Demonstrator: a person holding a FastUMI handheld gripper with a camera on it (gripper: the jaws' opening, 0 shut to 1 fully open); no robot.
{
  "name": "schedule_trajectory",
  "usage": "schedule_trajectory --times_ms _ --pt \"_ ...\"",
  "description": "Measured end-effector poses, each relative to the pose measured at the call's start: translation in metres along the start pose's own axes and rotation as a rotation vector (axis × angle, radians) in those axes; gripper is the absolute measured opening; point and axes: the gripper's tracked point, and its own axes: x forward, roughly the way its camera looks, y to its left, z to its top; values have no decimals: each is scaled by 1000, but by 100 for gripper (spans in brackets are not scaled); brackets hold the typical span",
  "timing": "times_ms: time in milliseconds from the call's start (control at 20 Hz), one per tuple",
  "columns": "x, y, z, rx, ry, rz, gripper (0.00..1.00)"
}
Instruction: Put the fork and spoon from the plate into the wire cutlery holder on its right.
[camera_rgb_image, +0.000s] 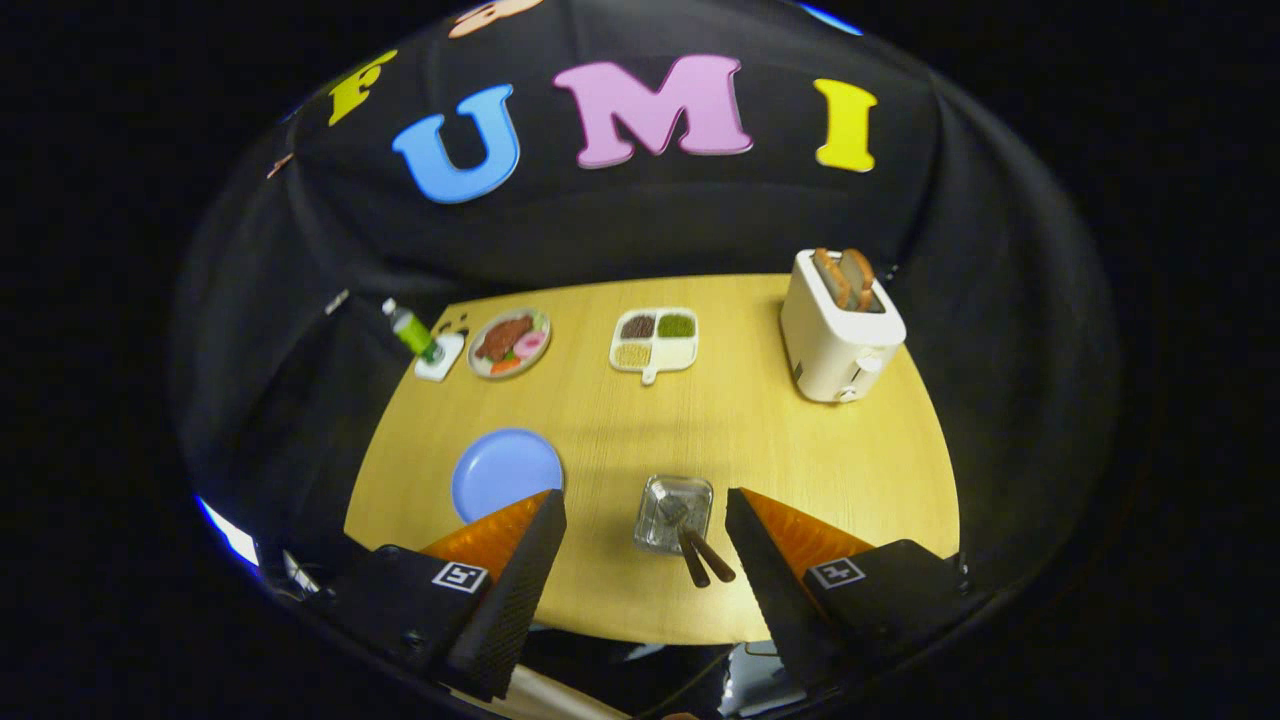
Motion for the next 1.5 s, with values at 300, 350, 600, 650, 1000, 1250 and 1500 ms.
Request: schedule_trajectory --times_ms 300,350,600,650,1000,1250,1500 --pt "-34 -36 43 99 -292 -128 100" --pt "-40 -41 51 97 -335 -139 100" --pt "-76 -49 97 11 -545 -130 99" --pt "-84 -49 106 4 -579 -112 99" --pt "-86 -68 129 -4 -641 -48 99" --pt "-77 -83 128 -9 -628 -31 99" --pt "-70 -100 120 -33 -601 -54 99"
